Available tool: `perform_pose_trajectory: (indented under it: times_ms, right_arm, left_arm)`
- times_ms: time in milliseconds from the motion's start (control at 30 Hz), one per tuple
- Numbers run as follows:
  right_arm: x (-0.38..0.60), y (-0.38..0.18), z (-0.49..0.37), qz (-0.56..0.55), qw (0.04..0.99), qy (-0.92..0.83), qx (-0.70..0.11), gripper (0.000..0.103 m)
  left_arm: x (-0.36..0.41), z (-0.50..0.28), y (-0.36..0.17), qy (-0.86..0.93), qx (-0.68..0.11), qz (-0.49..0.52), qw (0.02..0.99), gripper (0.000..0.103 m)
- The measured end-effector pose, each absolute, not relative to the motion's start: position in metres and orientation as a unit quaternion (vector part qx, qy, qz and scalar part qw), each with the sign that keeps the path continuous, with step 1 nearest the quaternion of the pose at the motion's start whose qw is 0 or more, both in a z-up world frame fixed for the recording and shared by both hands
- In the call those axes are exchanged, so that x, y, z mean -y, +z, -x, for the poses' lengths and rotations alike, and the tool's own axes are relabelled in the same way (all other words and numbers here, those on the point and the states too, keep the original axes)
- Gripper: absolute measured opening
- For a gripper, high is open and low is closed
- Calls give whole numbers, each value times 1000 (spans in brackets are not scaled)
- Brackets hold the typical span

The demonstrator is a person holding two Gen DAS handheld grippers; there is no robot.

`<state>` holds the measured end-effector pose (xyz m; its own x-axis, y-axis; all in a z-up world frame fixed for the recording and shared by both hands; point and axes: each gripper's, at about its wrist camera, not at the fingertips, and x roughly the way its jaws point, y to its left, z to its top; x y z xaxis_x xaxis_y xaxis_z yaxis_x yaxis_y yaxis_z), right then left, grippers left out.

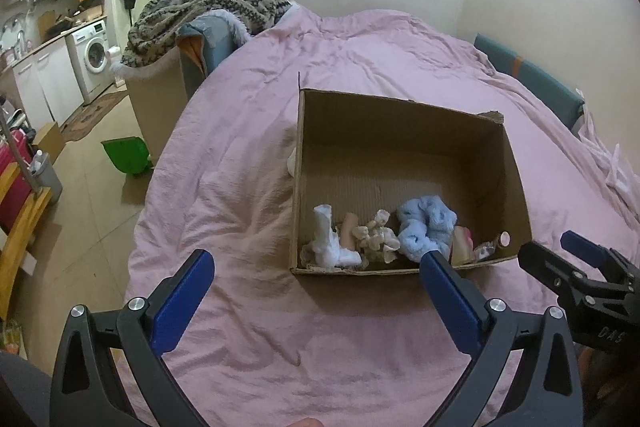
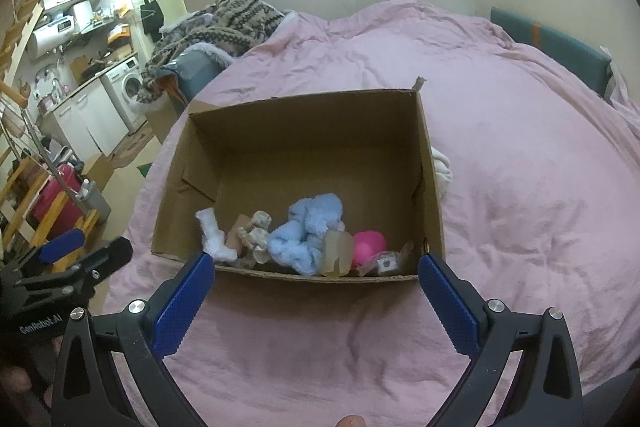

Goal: Organize soft objects

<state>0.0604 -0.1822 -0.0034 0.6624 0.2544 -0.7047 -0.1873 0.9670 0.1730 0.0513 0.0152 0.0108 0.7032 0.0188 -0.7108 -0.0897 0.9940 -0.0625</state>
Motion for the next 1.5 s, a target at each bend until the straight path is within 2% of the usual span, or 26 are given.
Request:
perform_pose_trajectory:
  times_ms: [1500]
  right_arm:
    - [187, -10, -68, -41, 908, 111, -403, 103]
  left_arm:
    - [-17, -54, 10, 28, -389, 58, 919, 102]
